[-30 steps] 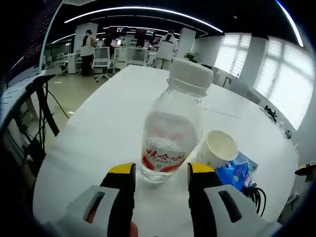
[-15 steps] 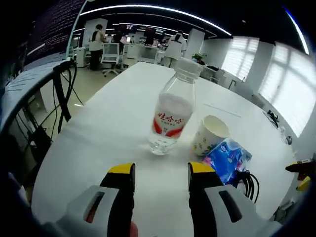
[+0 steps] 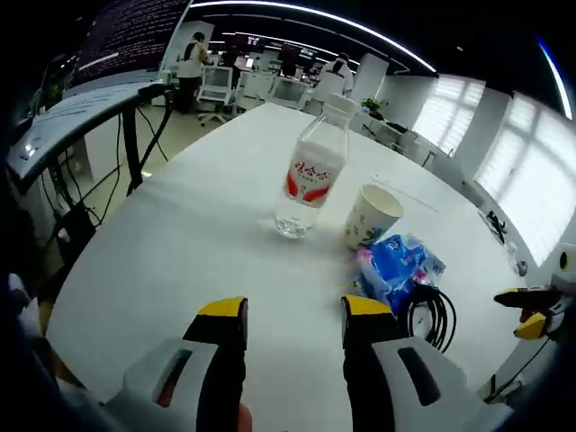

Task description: Arrange the tabletop items into an orderly group along one side of the table until the central work area is clear of visible clutter.

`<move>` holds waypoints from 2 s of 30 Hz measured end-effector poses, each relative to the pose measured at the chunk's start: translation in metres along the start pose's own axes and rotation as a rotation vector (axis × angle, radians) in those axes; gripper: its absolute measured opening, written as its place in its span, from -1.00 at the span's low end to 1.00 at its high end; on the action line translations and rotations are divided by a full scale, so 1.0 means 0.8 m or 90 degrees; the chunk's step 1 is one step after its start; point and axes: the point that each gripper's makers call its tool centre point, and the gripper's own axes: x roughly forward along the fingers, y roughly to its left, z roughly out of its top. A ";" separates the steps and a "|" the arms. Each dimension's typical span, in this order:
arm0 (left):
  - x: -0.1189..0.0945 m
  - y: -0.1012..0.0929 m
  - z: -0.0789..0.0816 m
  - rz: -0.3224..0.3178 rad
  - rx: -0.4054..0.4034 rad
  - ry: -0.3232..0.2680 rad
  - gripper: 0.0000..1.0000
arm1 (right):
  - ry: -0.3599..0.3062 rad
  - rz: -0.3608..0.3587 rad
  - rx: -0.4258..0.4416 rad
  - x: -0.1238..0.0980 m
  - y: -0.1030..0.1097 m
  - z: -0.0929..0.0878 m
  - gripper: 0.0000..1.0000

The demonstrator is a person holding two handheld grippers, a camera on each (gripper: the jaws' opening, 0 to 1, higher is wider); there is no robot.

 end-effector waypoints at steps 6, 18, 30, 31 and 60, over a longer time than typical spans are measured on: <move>-0.006 0.003 -0.006 0.006 -0.013 0.003 -0.20 | 0.009 0.015 -0.008 0.007 -0.001 0.000 0.41; -0.007 -0.006 -0.019 -0.005 -0.013 0.017 -0.21 | 0.019 0.029 -0.008 0.043 -0.002 0.014 0.38; -0.005 -0.037 -0.030 -0.045 -0.020 0.032 -0.22 | 0.039 0.020 0.016 0.089 -0.027 0.023 0.22; -0.005 -0.042 -0.032 -0.053 -0.014 0.033 -0.22 | 0.040 0.020 0.020 0.091 -0.026 0.023 0.21; 0.021 -0.139 -0.094 -0.179 0.003 0.119 -0.39 | 0.062 -0.062 0.072 0.122 -0.053 -0.003 -0.19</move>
